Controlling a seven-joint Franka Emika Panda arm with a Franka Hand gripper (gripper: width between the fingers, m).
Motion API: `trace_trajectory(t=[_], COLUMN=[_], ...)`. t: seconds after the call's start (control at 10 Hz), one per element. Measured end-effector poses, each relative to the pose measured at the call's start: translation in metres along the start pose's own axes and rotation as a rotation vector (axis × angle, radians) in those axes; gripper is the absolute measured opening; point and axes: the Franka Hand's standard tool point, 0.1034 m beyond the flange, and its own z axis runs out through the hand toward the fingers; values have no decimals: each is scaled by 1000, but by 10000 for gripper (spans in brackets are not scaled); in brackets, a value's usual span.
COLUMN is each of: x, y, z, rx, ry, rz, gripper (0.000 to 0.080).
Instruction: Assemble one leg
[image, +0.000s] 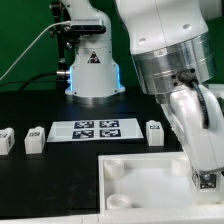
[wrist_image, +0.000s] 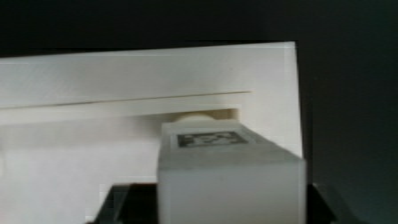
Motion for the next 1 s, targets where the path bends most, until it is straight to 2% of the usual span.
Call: trace_trajectory(t=[0.4,0.5,0.6,0.7,0.8,0.9,1.0], x=[-5,-5,-6,-6,-6,-9,-10], y=[3,3,4,4,5,10,14], z=[2,3,3,3,3,4,3], rx=[-4,-4,-5,-5,-10,-40,-71], ry=[-10,-10,-10,-10,-9,-11,-8], rz=[319,294,293,291,243,210,77], gripper=[299,299,393,529,529,622,644])
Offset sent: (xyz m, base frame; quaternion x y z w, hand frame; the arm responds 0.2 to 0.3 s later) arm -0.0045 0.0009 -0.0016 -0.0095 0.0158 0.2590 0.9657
